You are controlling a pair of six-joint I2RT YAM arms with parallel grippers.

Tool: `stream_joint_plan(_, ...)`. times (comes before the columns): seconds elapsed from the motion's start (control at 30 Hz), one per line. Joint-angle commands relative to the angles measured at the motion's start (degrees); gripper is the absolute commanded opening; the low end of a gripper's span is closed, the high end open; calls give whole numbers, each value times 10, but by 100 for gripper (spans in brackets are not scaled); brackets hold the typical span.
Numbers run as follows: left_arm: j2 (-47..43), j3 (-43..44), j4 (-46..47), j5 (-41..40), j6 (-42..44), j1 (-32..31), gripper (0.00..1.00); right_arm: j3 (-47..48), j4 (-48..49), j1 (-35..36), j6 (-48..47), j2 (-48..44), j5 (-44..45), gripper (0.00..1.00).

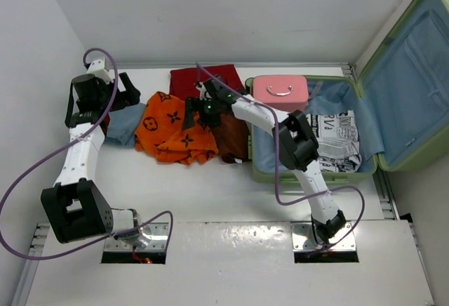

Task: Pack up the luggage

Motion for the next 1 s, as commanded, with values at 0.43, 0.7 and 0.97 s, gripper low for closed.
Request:
stream_joint_plan(0.43, -14, -8, -1, 3, -4, -1, 98, -31, 39, -8, -76, -21, 15, 0)
stream_joint_plan(0.7, -2, 10, 5, 14, 2, -23, 98, -77, -38, -142, -209, -282, -55, 0)
stream_joint_plan(0.97, 25, 28, 23, 26, 7, -45, 98, -93, -251, -403, -361, -432, 18, 0)
